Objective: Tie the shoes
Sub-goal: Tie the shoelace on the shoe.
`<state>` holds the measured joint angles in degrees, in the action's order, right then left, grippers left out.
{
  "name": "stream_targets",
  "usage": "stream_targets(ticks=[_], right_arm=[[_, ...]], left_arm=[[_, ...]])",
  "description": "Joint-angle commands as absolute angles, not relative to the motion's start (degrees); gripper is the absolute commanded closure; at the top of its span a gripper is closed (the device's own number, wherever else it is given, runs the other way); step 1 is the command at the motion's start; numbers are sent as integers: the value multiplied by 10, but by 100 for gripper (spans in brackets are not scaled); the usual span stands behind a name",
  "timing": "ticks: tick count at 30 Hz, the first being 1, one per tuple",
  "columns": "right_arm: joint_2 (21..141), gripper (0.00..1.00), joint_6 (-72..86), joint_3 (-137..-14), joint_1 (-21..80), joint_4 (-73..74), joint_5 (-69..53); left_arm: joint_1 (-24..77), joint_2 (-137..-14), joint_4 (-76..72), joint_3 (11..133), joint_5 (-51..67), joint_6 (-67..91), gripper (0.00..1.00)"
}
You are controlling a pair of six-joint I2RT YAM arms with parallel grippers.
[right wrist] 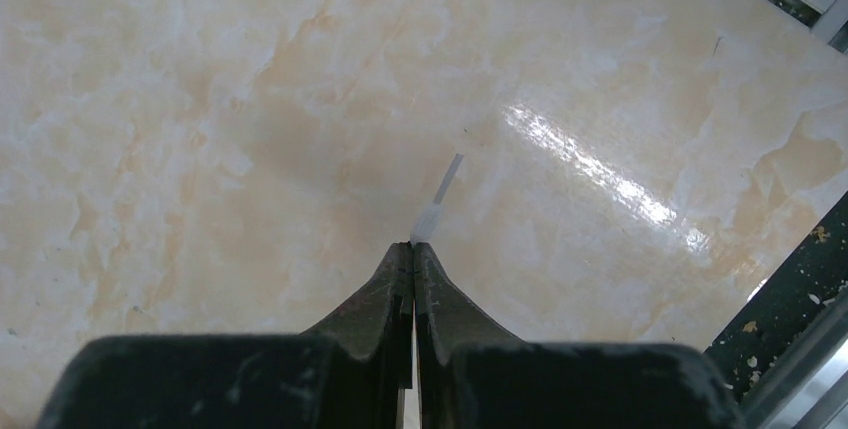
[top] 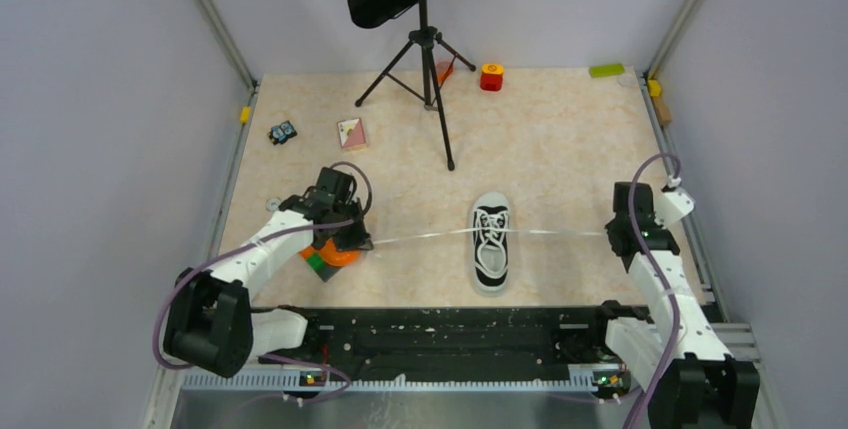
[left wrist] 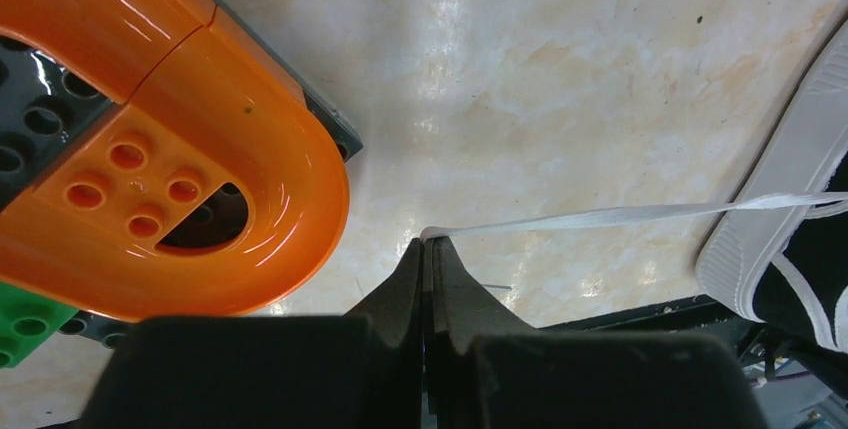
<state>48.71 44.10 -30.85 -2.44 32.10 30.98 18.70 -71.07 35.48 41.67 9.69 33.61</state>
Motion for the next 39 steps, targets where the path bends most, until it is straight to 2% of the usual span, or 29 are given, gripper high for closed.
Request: stream_targets(ticks=[1,12,20,31,39], right_arm=[[497,100,439,-291,-33,295,307],[515,100,438,-268,-33,254,284],[537,100,429,-275,-66,249,251],[481,100,418,-299,-83,279,264],[502,100,436,-268,-83,257,258]], left_arm=[[180,-685,319,389,97,373,100],[180,-712,216,347,69,426,100],[178,-712,234,356,43,420,100],[176,-654,305,394,27,395,100],[176,-684,260,350,27,413,100]])
